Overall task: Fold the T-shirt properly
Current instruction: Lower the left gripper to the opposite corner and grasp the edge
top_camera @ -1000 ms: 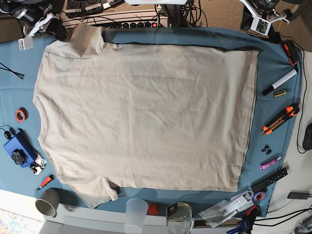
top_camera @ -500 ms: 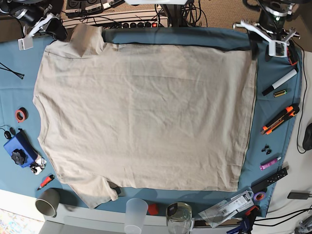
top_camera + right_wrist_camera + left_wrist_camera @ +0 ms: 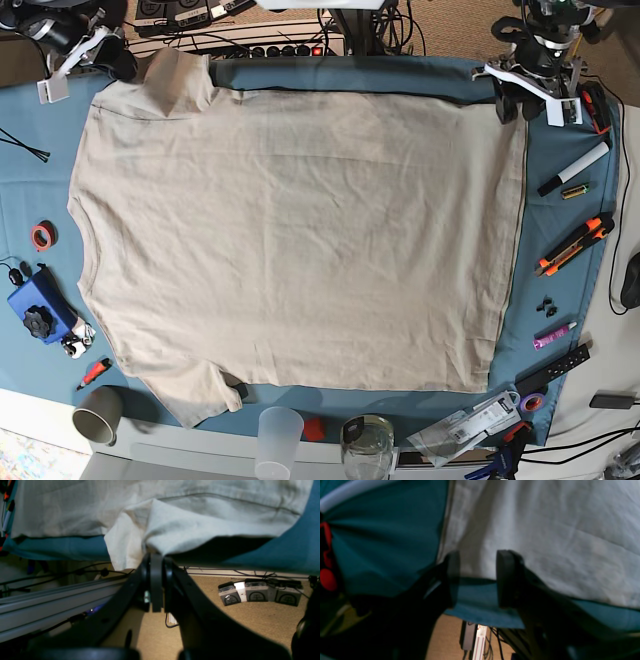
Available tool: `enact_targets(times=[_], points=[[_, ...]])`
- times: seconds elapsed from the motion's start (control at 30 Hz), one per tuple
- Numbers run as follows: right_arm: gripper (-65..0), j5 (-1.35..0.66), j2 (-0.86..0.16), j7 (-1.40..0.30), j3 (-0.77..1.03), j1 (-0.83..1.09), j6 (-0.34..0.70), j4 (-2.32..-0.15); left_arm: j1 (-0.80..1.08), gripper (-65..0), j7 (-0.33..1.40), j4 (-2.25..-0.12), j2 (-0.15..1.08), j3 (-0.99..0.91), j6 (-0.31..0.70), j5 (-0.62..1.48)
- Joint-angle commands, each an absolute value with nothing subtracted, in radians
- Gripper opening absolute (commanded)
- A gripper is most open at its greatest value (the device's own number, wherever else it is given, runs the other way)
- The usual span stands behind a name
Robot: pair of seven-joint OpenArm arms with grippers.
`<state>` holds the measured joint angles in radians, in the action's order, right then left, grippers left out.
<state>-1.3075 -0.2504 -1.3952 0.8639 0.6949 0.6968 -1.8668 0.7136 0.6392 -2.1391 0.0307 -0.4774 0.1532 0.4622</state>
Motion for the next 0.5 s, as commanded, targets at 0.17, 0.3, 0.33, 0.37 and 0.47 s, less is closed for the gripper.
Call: enact_targets(times=[0.17,0.3,0.33,0.37,0.47], points=[[-65.0,-1.327,-0.266,-1.388,0.873,0.701,0.698,-1.882,0.65,-40.4,0.623,-2.015,0.034,-0.481,0.156,0.463],[-65.0,-1.327,-0.266,-1.392,0.873,0.701,0.698,-1.882,0.622,-40.4,0.633,-1.964,0.034,-0.481,0.154,0.43],[-65.0,-1.327,-0.266,-1.393,0.873,0.701,0.698,-1.882,0.62,-40.4,0.635,-1.955,0.034,-0.481,0.154,0.431],[-65.0,-1.327,-0.266,-1.393,0.873,0.701,0.698,-1.882,0.62,-40.4,0.641,-1.947,0.034,-0.481,0.155,0.435],[-65.0,-1.327,-0.266,-1.392,0.873,0.701,0.698,-1.882,0.62,-40.5,0.682,-1.932,0.033,-0.48,0.158,0.498]])
